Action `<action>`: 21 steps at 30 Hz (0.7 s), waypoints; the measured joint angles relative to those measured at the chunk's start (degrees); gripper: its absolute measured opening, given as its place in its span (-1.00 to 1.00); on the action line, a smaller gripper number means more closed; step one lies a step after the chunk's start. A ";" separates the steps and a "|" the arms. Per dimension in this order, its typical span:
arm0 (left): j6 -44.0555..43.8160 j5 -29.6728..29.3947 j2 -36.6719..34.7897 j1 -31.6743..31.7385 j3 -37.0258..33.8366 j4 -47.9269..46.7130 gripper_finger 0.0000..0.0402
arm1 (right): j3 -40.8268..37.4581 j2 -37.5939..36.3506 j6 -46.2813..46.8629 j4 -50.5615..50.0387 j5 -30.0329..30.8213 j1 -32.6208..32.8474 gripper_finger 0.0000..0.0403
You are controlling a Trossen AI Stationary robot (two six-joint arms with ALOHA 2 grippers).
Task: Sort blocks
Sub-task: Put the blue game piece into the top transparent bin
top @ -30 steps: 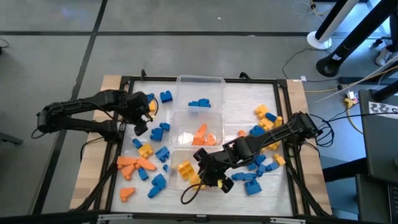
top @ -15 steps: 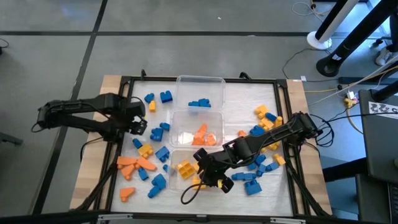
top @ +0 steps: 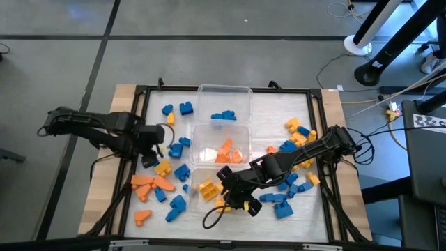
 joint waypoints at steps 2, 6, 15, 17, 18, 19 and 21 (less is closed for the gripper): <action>6.02 0.00 0.57 -1.90 0.00 2.53 -0.07 | 0.00 -0.02 0.00 0.02 0.00 0.00 0.14; 17.60 -0.08 2.66 -5.03 0.00 2.89 -0.07 | 0.00 -0.02 0.00 0.00 0.00 0.00 0.14; 26.78 -2.58 9.15 -7.25 0.00 3.03 -0.07 | 0.00 -0.04 -0.02 0.02 0.00 0.00 0.14; 26.84 -4.15 10.87 -7.25 0.00 2.98 -0.07 | 0.01 -0.06 -0.02 0.02 0.00 0.00 0.14; 26.85 -5.05 11.85 -7.24 0.00 2.96 -0.07 | 0.01 -0.07 -0.02 0.02 0.00 0.00 0.14; 26.85 -5.79 12.90 -7.24 0.00 2.90 -0.07 | 0.00 -0.07 -0.02 0.02 0.00 0.00 0.14; 27.73 -6.46 14.96 -7.24 0.00 2.81 -0.07 | 0.01 -0.07 -0.02 0.02 0.00 0.00 0.14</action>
